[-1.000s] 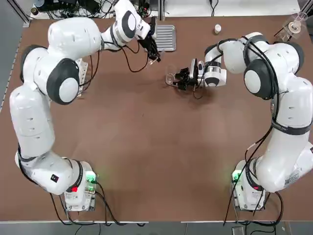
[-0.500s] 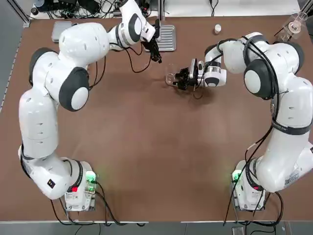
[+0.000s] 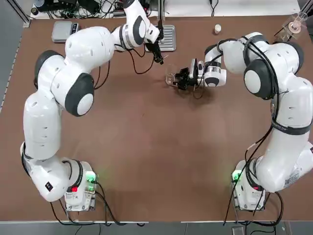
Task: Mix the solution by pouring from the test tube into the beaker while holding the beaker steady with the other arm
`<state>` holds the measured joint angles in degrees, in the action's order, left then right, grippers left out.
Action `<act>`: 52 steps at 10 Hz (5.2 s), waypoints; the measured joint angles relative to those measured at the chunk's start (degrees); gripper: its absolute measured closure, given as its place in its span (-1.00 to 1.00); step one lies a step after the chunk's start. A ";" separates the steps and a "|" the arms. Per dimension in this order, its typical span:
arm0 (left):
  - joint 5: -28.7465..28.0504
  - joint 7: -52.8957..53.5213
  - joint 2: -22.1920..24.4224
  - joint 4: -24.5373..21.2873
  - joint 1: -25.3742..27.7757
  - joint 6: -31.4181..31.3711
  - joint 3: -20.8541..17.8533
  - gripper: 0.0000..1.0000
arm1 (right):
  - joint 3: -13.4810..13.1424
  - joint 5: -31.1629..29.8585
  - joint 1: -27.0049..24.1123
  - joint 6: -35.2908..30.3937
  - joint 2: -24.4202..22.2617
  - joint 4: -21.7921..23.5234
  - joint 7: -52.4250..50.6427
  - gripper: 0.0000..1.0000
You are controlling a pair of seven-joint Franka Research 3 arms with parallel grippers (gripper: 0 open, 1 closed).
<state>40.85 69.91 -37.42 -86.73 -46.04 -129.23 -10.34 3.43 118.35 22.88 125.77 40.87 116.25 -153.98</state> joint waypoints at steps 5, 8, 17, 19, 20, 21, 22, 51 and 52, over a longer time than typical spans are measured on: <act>-9.47 -4.54 -0.61 1.93 -3.72 0.00 -2.60 0.57 | 0.07 0.07 0.00 -0.23 0.00 -0.05 0.00 -0.17; -13.65 -6.26 -1.22 2.04 -5.12 0.00 -2.61 0.57 | 0.13 0.18 0.00 -0.49 -0.01 -0.17 0.00 -0.17; -24.16 -11.82 -3.27 3.12 -8.39 -0.03 -3.95 0.57 | 0.18 0.33 0.00 -0.54 -0.02 -0.20 0.00 -0.17; -28.28 -12.95 -3.81 4.18 -8.69 -0.02 -4.02 0.57 | 0.19 0.35 0.00 -0.54 -0.02 -0.20 0.00 -0.17; -30.07 -14.12 -3.93 4.26 -8.98 -0.01 -4.02 0.57 | 0.20 0.35 0.00 -0.54 -0.02 -0.20 0.00 -0.17; -31.19 -15.28 -4.17 4.27 -9.36 -0.01 -4.05 0.57 | 0.20 0.36 0.00 -0.54 -0.02 -0.20 0.00 -0.17; -31.51 -16.08 -4.49 4.28 -9.78 -0.01 -4.05 0.57 | 0.21 0.36 0.00 -0.55 -0.02 -0.20 0.00 -0.17; -55.54 -25.05 -6.35 8.74 -14.29 4.36 -4.20 0.57 | 0.25 0.48 -0.01 -1.52 -0.26 -0.22 0.00 -0.15; -55.63 -25.05 -6.35 8.79 -14.44 4.54 -4.20 0.57 | 0.25 0.48 -0.01 -1.53 -0.27 -0.22 0.00 -0.15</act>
<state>-14.78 44.86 -43.77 -77.94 -60.49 -124.69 -14.54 3.68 118.84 22.87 124.24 40.59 116.03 -153.98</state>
